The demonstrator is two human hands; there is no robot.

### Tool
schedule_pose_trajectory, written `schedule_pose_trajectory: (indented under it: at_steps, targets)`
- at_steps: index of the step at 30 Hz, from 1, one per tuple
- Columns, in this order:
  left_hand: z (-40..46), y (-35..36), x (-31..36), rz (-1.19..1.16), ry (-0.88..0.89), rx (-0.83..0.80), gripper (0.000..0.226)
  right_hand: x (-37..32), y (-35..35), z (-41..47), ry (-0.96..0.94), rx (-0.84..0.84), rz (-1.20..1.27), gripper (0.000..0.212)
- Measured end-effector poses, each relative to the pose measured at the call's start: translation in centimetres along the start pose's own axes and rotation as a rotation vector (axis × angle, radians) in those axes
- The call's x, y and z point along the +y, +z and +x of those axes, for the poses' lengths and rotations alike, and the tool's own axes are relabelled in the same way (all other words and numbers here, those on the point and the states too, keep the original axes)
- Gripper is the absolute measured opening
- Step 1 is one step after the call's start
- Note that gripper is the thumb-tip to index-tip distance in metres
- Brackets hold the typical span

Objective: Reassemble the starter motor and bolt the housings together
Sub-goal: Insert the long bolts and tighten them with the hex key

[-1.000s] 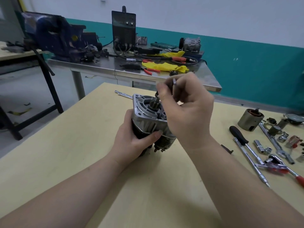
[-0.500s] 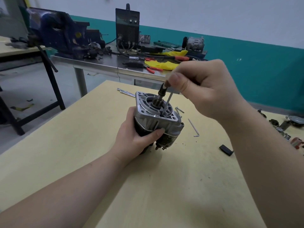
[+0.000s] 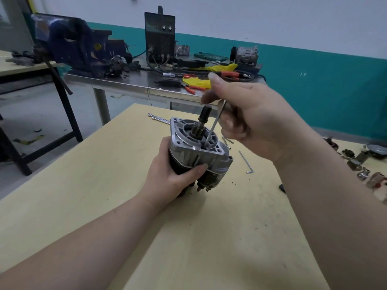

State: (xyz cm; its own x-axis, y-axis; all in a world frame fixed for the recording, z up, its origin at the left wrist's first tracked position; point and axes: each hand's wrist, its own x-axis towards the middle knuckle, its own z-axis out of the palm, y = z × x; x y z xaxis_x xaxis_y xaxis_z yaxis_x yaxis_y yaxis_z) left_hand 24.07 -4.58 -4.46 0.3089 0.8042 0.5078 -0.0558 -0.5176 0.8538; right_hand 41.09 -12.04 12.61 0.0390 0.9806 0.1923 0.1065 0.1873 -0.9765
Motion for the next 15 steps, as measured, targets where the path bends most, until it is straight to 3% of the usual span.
schedule_pose_trajectory:
  at_steps: [5, 8, 11, 15]
  targets:
    - [0.0, 0.0, 0.3, 0.017, 0.028, -0.022, 0.066, 2.4, -0.8, -1.3, -0.189, -0.129, 0.155, 0.019]
    - [0.0, 0.0, 0.2, 0.006, 0.023, -0.032, 0.069, 3.2, -0.6, -1.0, -0.287, -0.122, 0.168, 0.016]
    - [0.1, -0.1, 0.0, -0.011, 0.005, -0.024, 0.067, 4.1, 0.3, -0.6, -0.469, 0.115, 0.011, 0.023]
    - [0.2, 0.0, -0.1, -0.01, 0.001, -0.005, 0.07, 5.4, 1.2, -0.4, -0.844, 0.614, -0.633, 0.05]
